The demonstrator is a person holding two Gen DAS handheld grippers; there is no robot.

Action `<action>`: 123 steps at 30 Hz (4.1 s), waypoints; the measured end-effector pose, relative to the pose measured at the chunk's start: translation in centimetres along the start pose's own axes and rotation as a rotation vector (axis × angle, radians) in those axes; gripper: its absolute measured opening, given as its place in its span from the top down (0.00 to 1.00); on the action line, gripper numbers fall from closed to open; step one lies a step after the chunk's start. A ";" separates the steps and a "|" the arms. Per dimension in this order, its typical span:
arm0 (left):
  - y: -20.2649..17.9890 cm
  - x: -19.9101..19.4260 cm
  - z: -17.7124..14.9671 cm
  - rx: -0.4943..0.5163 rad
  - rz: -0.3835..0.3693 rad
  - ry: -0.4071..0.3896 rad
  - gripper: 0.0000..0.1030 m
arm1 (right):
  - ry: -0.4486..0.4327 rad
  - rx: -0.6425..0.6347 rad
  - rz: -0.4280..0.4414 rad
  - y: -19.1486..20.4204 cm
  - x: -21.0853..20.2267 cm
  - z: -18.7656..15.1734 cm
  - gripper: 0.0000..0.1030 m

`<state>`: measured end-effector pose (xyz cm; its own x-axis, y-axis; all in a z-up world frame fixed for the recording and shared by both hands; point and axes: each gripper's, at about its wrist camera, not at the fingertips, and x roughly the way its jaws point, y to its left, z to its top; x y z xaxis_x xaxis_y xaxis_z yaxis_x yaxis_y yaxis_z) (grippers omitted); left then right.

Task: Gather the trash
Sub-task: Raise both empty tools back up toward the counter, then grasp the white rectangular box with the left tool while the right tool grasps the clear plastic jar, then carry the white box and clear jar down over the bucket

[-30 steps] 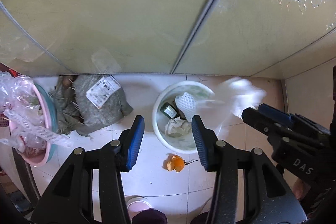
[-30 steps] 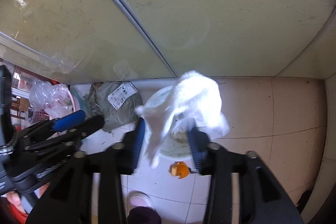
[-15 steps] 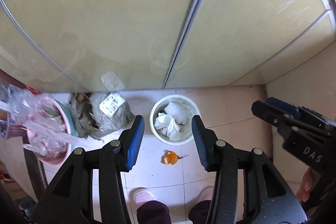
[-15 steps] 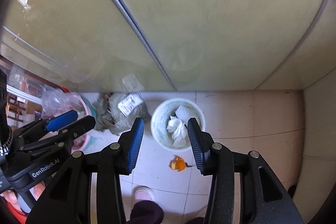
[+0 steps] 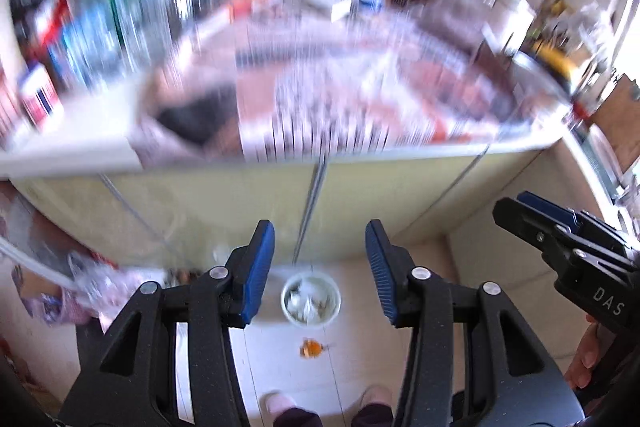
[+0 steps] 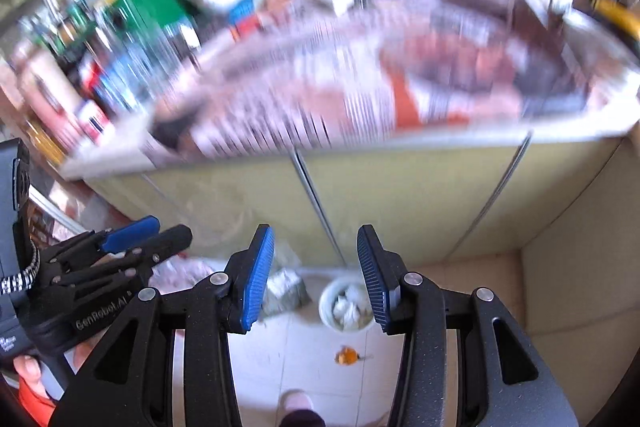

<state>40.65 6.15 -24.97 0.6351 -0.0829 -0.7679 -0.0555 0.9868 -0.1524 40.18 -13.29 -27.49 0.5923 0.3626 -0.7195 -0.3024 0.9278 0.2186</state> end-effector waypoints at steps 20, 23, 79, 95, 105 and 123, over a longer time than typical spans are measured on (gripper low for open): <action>0.8 -14.2 11.5 0.085 -0.004 -0.286 0.10 | -0.393 0.092 -0.176 3.4 -13.6 8.9 0.26; 0.2 -12.3 13.0 0.072 -0.001 -0.268 0.10 | -0.409 0.096 -0.185 2.0 -12.9 10.2 0.26; -3.1 39.6 37.0 -0.223 0.232 0.109 0.50 | 0.042 -0.040 -0.118 -24.0 31.3 39.8 0.50; -3.4 28.8 31.8 -0.077 0.194 0.038 0.51 | 0.002 -0.020 -0.029 -17.9 20.8 34.5 0.56; 0.0 23.0 21.5 -0.014 0.177 0.153 0.52 | -0.018 0.035 0.015 -11.9 14.7 27.9 0.56; 3.3 23.7 17.7 -0.112 0.264 0.165 0.31 | 0.038 -0.002 0.057 -10.0 13.6 26.1 0.56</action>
<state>69.19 9.88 -32.67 0.4544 0.1433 -0.8792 -0.2916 0.9565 0.0052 70.74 -15.33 -22.25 0.5456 0.4110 -0.7303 -0.3362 0.9056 0.2584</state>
